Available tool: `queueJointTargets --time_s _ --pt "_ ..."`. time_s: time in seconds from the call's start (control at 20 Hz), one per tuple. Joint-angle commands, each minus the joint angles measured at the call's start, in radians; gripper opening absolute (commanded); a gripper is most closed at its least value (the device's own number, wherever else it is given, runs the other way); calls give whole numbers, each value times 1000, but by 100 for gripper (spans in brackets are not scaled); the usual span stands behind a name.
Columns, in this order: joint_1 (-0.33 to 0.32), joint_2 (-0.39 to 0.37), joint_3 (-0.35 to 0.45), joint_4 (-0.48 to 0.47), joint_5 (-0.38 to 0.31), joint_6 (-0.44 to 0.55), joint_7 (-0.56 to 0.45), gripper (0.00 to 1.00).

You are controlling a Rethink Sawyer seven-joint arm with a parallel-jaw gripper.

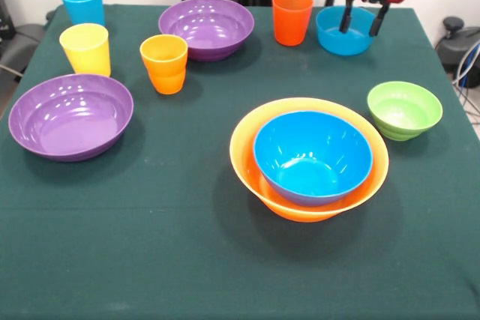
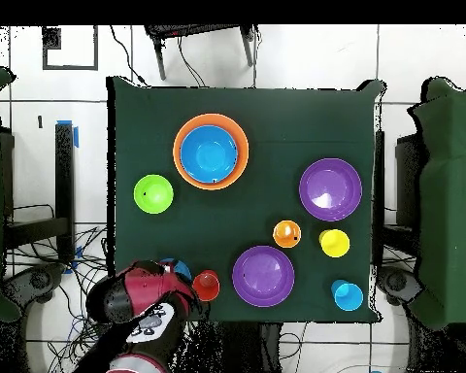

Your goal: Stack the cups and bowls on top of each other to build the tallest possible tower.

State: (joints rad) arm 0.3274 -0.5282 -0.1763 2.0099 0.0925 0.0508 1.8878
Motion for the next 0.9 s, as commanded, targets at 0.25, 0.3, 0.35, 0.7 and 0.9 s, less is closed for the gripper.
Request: queueJointTargets --time_s 0.25,0.3,0.35,0.7,0.9 --pt "45 34 67 -28 68 -53 229 100" --pt "42 37 78 -26 74 -68 239 100" --pt "41 39 86 -27 80 -77 247 100" --pt "9 40 139 -2 79 -126 274 100" --pt "-7 40 158 8 64 -137 287 100"
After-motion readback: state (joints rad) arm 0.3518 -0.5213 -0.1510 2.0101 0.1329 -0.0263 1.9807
